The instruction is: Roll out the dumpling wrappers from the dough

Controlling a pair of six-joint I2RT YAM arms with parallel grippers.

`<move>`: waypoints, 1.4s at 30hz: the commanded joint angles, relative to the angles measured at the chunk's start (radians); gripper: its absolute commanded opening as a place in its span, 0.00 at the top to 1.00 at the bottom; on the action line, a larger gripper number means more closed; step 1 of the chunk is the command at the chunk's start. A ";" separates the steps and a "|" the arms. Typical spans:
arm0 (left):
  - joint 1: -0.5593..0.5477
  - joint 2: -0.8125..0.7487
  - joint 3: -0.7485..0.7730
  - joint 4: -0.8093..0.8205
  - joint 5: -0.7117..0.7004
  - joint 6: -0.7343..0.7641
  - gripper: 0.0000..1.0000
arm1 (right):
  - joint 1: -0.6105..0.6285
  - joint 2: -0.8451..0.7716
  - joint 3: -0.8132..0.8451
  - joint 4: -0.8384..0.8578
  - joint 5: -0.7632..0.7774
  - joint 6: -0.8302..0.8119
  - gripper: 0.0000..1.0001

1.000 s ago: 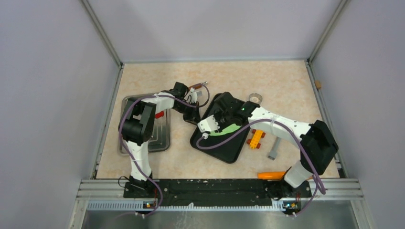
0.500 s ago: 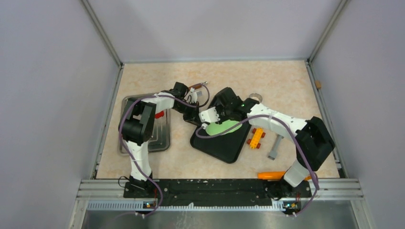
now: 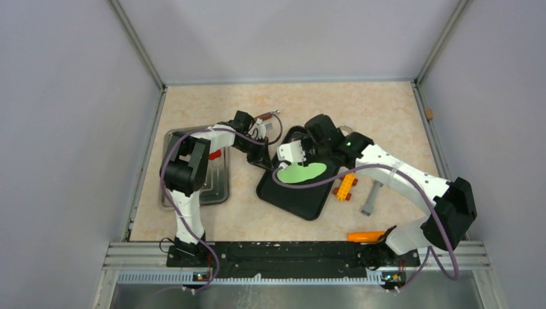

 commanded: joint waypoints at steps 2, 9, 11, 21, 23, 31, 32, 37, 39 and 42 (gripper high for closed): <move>0.005 0.011 0.033 0.007 0.026 -0.004 1.00 | 0.014 -0.034 -0.071 0.019 -0.027 0.030 1.00; 0.005 0.016 0.034 0.004 0.028 -0.006 1.00 | 0.030 -0.033 -0.094 0.003 -0.069 0.053 1.00; 0.006 0.017 0.036 0.000 0.028 -0.004 1.00 | 0.031 -0.027 -0.100 0.001 -0.076 0.056 1.00; 0.005 0.019 0.036 -0.004 0.024 -0.002 1.00 | 0.048 0.014 -0.075 -0.092 -0.117 0.024 1.00; 0.005 0.020 0.036 -0.003 0.024 -0.003 1.00 | 0.051 0.025 -0.059 -0.117 -0.118 0.021 1.00; 0.005 0.017 0.033 0.000 0.024 -0.003 1.00 | 0.052 0.091 -0.139 -0.062 -0.085 -0.005 1.00; 0.006 0.016 0.033 -0.001 0.023 -0.003 1.00 | 0.051 0.102 -0.147 -0.050 -0.084 -0.008 1.00; 0.005 0.010 0.031 -0.002 0.021 -0.001 1.00 | 0.037 0.137 -0.201 0.015 -0.058 -0.007 1.00; 0.005 0.007 0.028 -0.001 0.019 0.000 1.00 | 0.027 0.147 -0.222 0.041 -0.054 -0.007 1.00; 0.006 0.003 0.025 0.000 0.016 0.002 1.00 | 0.007 0.166 -0.246 0.093 -0.039 -0.009 1.00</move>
